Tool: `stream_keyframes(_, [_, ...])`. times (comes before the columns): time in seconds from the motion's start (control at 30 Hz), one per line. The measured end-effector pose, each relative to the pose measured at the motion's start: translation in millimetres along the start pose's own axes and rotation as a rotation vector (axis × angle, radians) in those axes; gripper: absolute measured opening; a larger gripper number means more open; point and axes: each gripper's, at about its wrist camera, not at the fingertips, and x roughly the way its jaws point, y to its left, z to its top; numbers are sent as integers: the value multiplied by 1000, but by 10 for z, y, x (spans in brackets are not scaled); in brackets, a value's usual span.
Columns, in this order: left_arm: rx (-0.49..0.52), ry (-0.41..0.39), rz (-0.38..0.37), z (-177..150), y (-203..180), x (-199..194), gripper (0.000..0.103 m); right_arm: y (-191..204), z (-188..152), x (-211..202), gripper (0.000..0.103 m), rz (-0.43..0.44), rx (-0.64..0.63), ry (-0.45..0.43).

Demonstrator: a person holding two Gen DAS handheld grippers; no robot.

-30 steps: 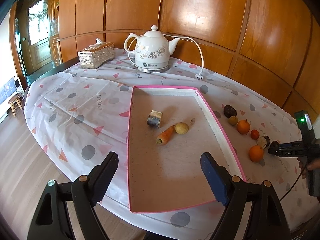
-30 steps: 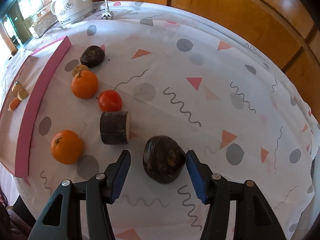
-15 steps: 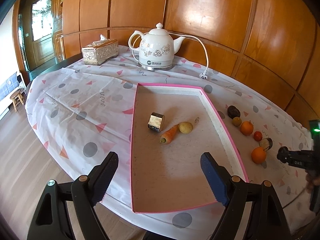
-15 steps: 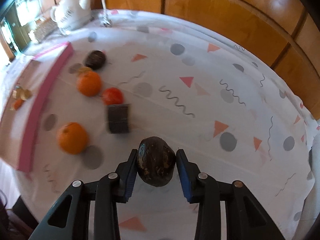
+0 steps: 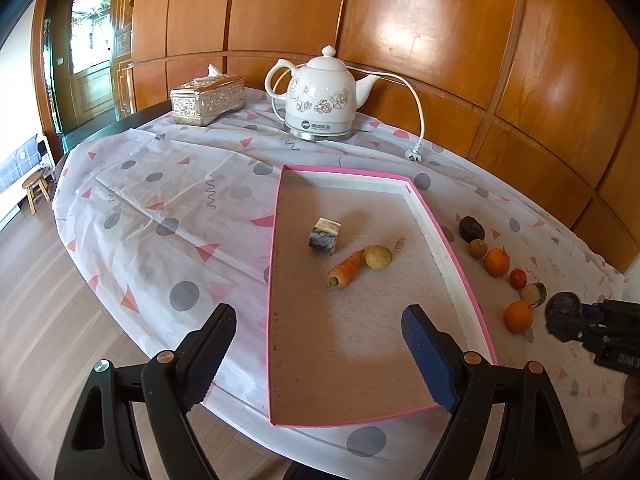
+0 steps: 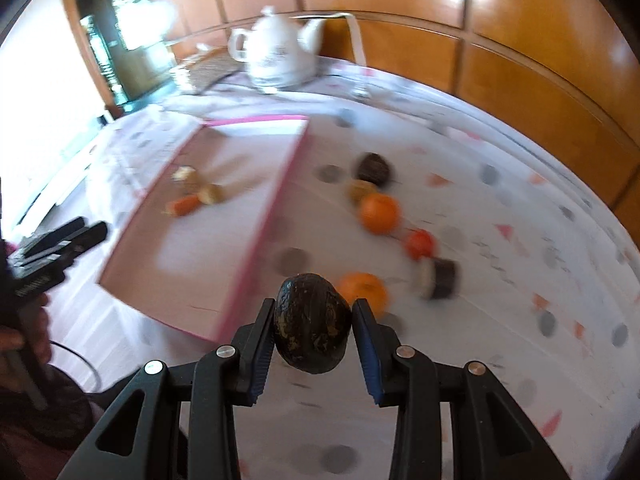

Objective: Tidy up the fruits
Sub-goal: 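Carry the dark potato into the pink tray and open the right tool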

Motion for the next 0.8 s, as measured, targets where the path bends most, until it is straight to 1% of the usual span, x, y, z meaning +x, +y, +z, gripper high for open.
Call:
stream_keyframes(0.17, [-38,-10,17,23,104,-13,86,384,150,168,38,70,-50,12])
stream_keyframes(0.33, [-89,-22,42,49,240,-28,86,675,299,378,38,100,-84,23])
stream_keyframes(0.53, [-130,-18,67,45,348,-8,86,843,494,615,38,93,-84,33])
stream_keyframes(0.63, [-147,-10,76,39,395,12,86,871,564,713,39,95,-62,35])
stream_keyframes(0.8, [-172,6,89,21,456,49,86,897,608,774,39,91,-42,29])
